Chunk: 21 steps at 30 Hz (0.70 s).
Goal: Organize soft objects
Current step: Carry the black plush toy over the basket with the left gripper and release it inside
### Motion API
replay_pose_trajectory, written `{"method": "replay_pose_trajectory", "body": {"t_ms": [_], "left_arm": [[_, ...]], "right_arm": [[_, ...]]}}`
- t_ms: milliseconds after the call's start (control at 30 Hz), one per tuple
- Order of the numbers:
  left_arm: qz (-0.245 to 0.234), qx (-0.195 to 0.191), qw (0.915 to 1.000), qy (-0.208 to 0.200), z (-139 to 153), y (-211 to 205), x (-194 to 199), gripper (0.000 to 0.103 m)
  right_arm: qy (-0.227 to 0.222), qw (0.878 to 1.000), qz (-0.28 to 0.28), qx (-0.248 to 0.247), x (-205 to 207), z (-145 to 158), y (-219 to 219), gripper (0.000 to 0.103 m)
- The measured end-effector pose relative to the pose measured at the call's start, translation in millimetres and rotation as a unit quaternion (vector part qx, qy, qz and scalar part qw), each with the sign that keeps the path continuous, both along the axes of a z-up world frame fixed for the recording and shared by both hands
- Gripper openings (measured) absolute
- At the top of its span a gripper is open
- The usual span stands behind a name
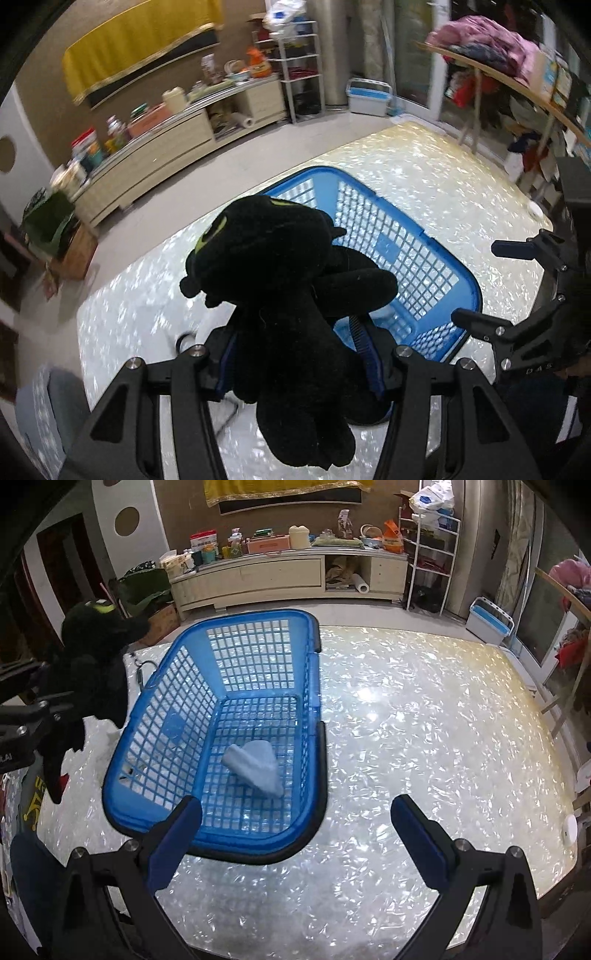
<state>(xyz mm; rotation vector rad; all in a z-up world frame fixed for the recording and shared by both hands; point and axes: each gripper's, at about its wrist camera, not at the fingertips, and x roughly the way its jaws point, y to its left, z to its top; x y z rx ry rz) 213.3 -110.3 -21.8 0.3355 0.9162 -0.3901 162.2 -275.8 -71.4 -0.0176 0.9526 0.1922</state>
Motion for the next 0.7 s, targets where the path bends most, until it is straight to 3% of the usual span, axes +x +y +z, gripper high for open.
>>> {"method": "replay_pose_trajectory", "body": {"t_ms": [400, 700], "left_arm": [[-0.094, 0.026, 0.9952, 0.006, -19.9, -48.4, 56.5, 0.053], [-0.111, 0.063, 0.9911, 0.036, -60.1, -70.0, 93.0, 0.053]], "right_arm": [[0.005, 1.0, -0.014, 0.005, 20.6, -7.0, -15.5, 0.103], [0.018, 1.0, -0.018, 0.0, 33.2, -17.7, -17.9, 0.103]]}}
